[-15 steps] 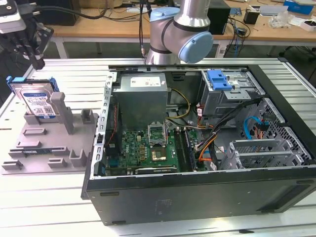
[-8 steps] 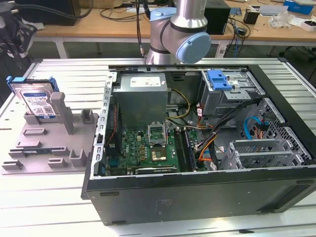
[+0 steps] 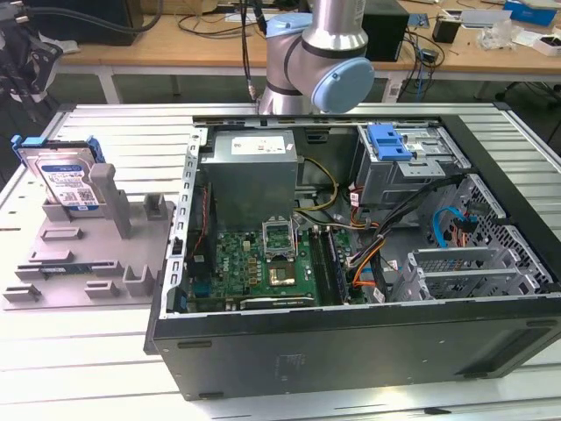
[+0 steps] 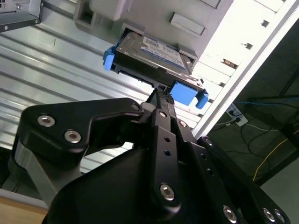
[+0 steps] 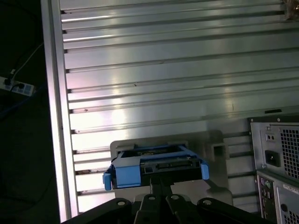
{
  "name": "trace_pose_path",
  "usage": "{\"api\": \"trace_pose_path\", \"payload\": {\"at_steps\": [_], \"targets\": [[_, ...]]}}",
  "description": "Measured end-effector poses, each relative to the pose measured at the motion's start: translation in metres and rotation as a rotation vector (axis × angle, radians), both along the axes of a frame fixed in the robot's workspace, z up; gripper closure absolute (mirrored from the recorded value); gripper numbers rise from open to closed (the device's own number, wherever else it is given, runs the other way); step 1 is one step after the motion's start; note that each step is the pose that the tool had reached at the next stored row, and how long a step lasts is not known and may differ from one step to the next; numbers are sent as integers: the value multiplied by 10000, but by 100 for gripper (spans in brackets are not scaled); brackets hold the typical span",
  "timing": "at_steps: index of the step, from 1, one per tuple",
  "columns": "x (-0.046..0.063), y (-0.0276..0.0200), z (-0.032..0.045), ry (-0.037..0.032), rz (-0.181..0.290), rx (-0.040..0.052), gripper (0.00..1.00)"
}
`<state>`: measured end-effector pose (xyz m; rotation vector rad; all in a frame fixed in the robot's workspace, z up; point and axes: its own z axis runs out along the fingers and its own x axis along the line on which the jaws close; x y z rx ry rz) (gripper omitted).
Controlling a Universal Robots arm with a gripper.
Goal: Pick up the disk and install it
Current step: 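Pick up the disk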
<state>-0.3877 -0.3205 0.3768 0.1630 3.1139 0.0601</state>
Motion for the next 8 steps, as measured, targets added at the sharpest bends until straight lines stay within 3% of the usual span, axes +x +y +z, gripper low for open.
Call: {"api": "trace_pose_path", "payload": {"at_steps": [8], "targets": [[0, 0, 0, 1, 1, -30, 89]]}}
